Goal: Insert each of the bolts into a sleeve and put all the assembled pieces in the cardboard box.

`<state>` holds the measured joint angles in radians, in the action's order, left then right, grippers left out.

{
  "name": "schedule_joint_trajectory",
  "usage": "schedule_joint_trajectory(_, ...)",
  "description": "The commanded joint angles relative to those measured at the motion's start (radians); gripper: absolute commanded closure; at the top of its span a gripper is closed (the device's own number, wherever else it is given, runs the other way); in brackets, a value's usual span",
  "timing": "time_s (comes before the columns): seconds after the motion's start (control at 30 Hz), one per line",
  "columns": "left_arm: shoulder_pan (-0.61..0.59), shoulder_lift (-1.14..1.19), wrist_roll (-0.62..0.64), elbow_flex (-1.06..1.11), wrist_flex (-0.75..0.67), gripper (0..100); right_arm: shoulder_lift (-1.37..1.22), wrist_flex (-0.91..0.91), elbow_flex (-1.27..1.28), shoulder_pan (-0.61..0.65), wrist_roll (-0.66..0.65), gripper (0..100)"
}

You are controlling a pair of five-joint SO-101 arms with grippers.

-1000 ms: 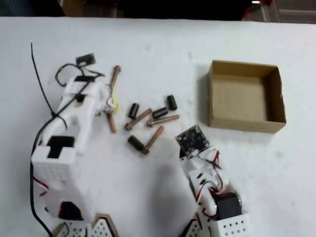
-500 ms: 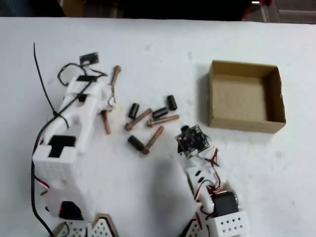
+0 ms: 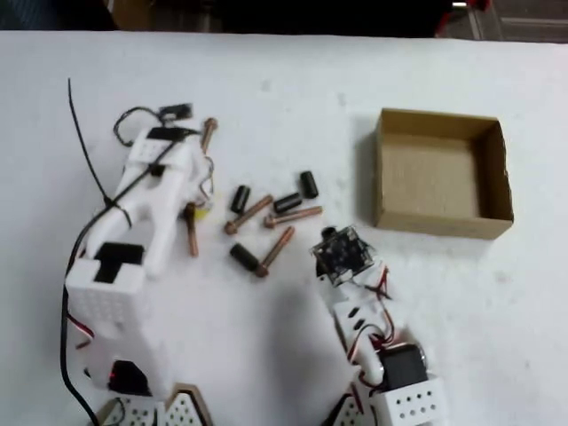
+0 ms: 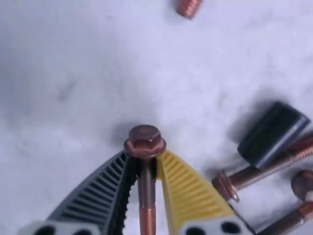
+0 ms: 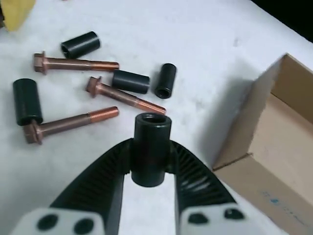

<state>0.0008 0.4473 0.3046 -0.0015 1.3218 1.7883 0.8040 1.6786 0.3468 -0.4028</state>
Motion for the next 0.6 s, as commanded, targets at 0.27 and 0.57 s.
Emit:
schedule_joint_trajectory(0.27, 0.038, -0.314, -0.138, 0.018, 0.152, 98, 0.012, -0.031, 0.012, 0.104, -0.006, 98.1)
schedule_joint_trajectory(0.57, 0.042, -0.716, -0.201, 0.25, 0.146, 98, 0.012, -0.145, 0.012, 0.171, -0.002, 98.2)
